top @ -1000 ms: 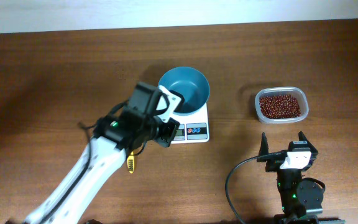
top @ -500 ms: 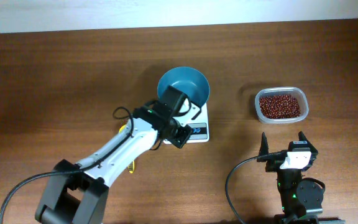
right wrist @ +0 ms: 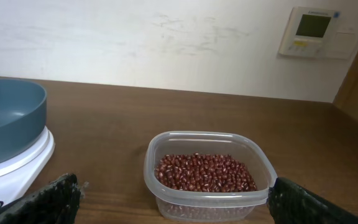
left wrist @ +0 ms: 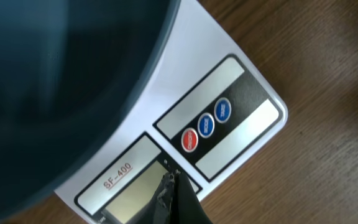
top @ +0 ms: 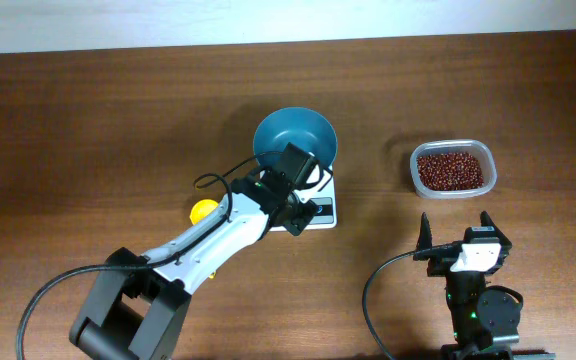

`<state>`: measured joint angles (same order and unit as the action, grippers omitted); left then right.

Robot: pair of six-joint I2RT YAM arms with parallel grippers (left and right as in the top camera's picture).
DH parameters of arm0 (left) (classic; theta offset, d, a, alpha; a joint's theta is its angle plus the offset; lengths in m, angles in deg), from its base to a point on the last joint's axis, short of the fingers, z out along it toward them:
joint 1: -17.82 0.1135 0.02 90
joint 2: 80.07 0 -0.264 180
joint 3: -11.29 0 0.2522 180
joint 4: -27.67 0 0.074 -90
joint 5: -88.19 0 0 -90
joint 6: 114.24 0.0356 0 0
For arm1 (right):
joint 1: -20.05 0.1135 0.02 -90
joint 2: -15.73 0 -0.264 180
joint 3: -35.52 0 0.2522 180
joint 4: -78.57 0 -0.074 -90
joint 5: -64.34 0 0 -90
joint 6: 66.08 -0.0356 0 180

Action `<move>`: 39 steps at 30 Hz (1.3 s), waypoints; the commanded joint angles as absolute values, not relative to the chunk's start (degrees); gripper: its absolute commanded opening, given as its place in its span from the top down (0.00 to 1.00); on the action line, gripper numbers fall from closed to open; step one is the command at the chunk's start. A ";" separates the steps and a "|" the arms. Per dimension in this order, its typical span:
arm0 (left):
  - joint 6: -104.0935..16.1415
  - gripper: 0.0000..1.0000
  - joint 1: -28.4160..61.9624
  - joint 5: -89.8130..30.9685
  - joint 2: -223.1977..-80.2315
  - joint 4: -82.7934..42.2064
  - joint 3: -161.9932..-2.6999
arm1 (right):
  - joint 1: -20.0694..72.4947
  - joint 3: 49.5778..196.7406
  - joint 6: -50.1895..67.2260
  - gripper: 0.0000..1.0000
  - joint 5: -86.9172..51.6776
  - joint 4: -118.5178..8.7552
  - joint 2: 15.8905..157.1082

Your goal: Scoop item into bowl and weigh 50g on scale

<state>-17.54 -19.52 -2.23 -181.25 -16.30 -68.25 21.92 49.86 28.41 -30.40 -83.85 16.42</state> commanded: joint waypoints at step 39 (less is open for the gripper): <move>-14.28 1.00 -21.88 1.05 -188.82 -10.73 -68.42 | 22.27 49.60 27.99 0.01 -31.51 -83.50 15.93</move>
